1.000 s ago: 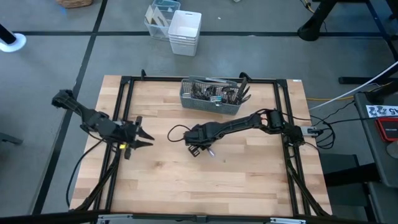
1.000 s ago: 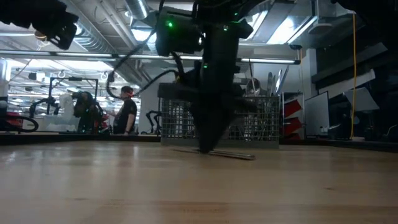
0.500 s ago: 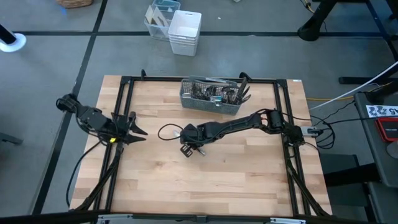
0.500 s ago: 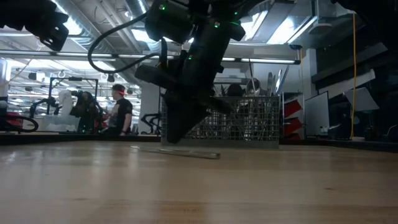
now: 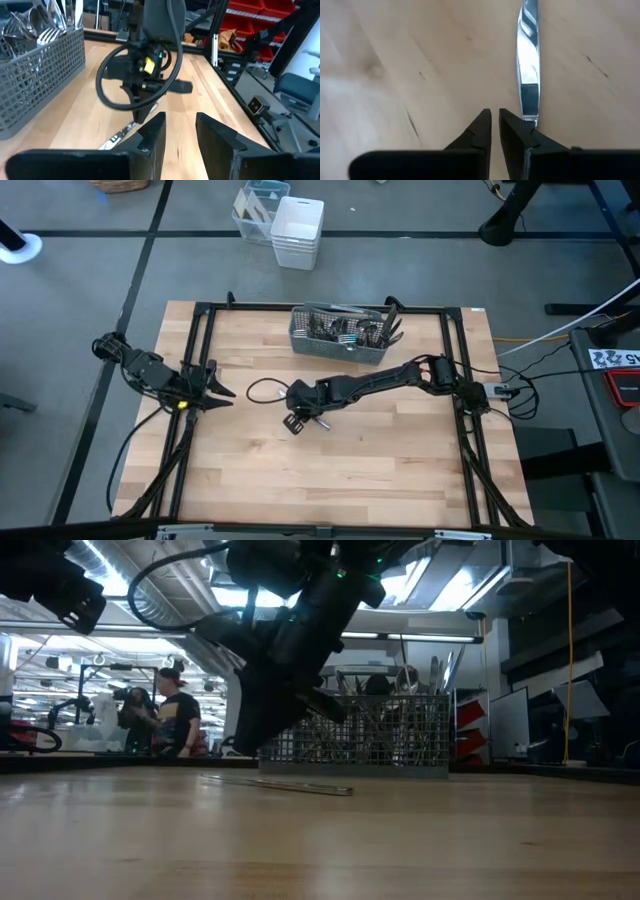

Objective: Sort silverware
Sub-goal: Put the knife into the silverware rack

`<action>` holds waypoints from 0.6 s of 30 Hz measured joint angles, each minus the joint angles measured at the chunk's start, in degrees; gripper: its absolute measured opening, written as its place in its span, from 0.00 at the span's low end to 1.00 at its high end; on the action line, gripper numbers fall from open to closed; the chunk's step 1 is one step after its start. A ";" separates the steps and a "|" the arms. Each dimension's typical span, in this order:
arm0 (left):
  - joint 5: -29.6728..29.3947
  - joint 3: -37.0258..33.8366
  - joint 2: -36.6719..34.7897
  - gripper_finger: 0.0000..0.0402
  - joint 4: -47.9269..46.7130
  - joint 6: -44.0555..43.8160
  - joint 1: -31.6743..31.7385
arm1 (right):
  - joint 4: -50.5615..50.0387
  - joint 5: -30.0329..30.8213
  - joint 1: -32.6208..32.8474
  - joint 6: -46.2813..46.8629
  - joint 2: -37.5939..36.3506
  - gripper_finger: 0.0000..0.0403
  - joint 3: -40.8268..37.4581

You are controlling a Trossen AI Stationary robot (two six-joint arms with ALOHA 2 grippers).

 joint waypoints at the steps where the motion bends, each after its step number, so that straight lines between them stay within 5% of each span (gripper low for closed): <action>1: 0.00 0.00 0.00 0.25 -0.29 0.22 0.00 | 0.00 0.02 -0.05 -0.62 0.00 0.10 0.00; 11: -0.55 -0.20 0.00 0.25 0.48 1.47 0.00 | -1.35 0.19 -0.11 -2.13 0.24 0.34 0.00; 18: -1.14 -9.74 -0.02 0.25 14.93 3.33 0.01 | -1.72 -0.25 -0.78 -3.61 0.26 0.44 0.00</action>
